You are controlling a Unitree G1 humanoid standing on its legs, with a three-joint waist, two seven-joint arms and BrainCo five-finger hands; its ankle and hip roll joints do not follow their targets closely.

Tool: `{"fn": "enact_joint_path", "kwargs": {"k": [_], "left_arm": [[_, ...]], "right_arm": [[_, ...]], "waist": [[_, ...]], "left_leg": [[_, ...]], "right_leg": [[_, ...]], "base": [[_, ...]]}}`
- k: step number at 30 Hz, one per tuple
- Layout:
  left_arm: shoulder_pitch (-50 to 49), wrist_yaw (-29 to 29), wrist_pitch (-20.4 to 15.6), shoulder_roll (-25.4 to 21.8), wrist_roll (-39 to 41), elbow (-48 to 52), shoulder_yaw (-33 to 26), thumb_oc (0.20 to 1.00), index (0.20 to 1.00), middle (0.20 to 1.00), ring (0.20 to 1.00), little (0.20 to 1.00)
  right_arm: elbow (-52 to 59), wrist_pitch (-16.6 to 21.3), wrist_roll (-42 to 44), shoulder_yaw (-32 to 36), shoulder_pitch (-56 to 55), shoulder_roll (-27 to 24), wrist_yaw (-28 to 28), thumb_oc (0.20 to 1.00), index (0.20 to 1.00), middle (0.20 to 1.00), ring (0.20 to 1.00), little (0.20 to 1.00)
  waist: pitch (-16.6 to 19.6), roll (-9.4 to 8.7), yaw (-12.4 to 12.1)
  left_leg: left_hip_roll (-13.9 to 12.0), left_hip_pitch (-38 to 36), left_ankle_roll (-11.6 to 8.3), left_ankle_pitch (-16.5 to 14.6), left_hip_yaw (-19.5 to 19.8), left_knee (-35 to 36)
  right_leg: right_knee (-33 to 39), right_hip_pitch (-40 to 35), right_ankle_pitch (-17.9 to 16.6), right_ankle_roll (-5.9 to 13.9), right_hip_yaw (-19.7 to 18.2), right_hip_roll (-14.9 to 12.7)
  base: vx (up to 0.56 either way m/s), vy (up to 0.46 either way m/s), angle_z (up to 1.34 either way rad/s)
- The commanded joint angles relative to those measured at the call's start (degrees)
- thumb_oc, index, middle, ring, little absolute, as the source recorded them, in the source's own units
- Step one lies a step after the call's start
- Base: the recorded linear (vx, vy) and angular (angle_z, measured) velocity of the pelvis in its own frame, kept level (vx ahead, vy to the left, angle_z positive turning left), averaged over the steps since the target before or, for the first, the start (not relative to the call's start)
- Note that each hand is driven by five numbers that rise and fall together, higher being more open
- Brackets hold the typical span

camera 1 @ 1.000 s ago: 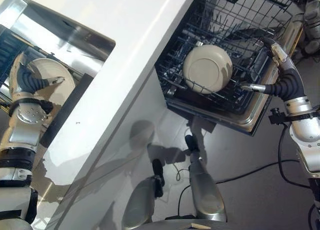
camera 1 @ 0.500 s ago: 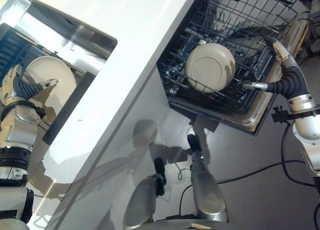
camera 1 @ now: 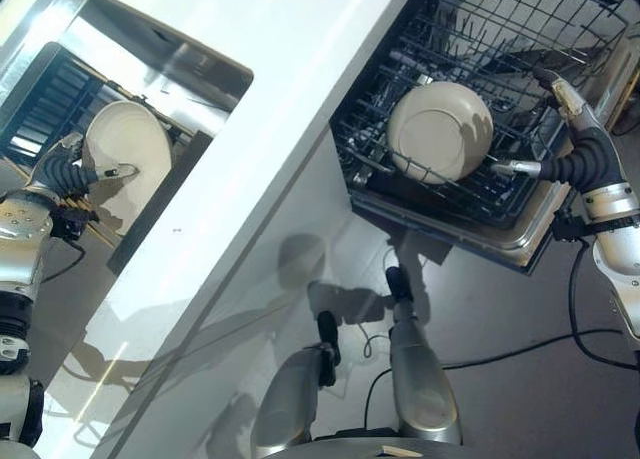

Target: Pick up plates and place into dishwasher.

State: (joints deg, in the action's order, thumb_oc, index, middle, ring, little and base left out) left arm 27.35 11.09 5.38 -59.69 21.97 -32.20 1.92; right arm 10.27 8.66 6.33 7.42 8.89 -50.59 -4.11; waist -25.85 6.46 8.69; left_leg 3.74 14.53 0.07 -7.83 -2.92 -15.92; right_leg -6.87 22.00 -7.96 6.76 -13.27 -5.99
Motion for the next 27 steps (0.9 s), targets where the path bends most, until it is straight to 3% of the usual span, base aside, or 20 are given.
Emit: {"fn": "enact_joint_path", "kwargs": {"k": [1, 6, 11, 21, 25, 27], "left_arm": [[-4.9, 11.7, -4.8, 3.2, 8.3, 11.4, 4.1, 1.000, 1.000, 1.000, 1.000, 1.000], [-4.9, 21.5, -2.9, 4.1, 15.4, 14.5, 6.2, 1.000, 1.000, 1.000, 1.000, 1.000], [-5.8, 28.9, -0.3, 3.7, 17.5, 16.3, 8.5, 1.000, 1.000, 1.000, 1.000, 1.000], [-9.2, 30.9, 0.2, 2.6, 19.7, 18.7, 5.7, 1.000, 1.000, 1.000, 1.000, 1.000], [-10.1, 31.9, 1.2, 1.6, 17.8, 19.3, 5.7, 0.645, 0.645, 0.645, 0.645, 0.645], [-10.3, 32.6, 1.0, 1.0, 17.5, 19.0, 5.8, 0.536, 0.536, 0.536, 0.536, 0.536]], "right_arm": [[1.9, 4.1, 1.3, 3.4, 1.6, -2.6, -0.8, 1.000, 1.000, 1.000, 1.000, 1.000], [1.7, 4.2, 2.0, 2.6, 1.6, -3.1, -1.2, 1.000, 1.000, 1.000, 1.000, 1.000], [1.2, 4.7, 3.3, 2.1, 0.9, -4.1, -1.4, 1.000, 1.000, 1.000, 1.000, 1.000], [1.3, 5.3, 4.3, 2.8, -1.6, -3.8, -1.0, 1.000, 1.000, 1.000, 1.000, 1.000], [1.7, 4.7, 4.7, 2.9, -1.9, -3.9, -1.6, 1.000, 1.000, 1.000, 1.000, 1.000], [1.6, 4.6, 5.2, 2.8, -1.9, -4.1, -1.9, 1.000, 1.000, 1.000, 1.000, 1.000]], "waist": [[1.6, -0.33, 0.9], [2.1, -0.54, 0.9], [3.0, -0.58, 1.0], [4.9, -0.97, -0.2], [5.0, -1.30, -0.6], [5.0, -1.46, -0.7]], "left_leg": [[1.8, 1.3, 1.25, 3.4, 0.9, 3.6], [1.7, 1.1, 1.34, 3.3, 0.7, 3.5], [1.7, 0.2, 1.40, 3.3, 0.6, 3.9], [1.8, -1.0, 1.71, 3.0, 1.4, 4.0], [1.8, -0.8, 1.77, 3.0, 1.8, 3.6], [1.8, -0.5, 1.77, 3.0, 1.9, 3.4]], "right_leg": [[-5.3, -1.3, 6.2, -0.07, 2.8, -0.2], [-5.2, -1.7, 6.2, 0.03, 3.2, -0.3], [-4.9, -2.8, 6.4, 0.21, 3.5, -0.4], [-4.3, -4.9, 7.1, 0.22, 4.6, -0.6], [-4.4, -5.1, 7.1, 0.23, 5.1, -0.7], [-4.4, -5.0, 7.1, 0.26, 5.2, -0.7]], "base": [[0.00, 0.000, 0.00], [-0.01, -0.013, 0.02], [0.00, -0.011, 0.02], [0.01, -0.019, 0.03], [0.00, -0.043, 0.08], [-0.01, -0.034, 0.08]]}}
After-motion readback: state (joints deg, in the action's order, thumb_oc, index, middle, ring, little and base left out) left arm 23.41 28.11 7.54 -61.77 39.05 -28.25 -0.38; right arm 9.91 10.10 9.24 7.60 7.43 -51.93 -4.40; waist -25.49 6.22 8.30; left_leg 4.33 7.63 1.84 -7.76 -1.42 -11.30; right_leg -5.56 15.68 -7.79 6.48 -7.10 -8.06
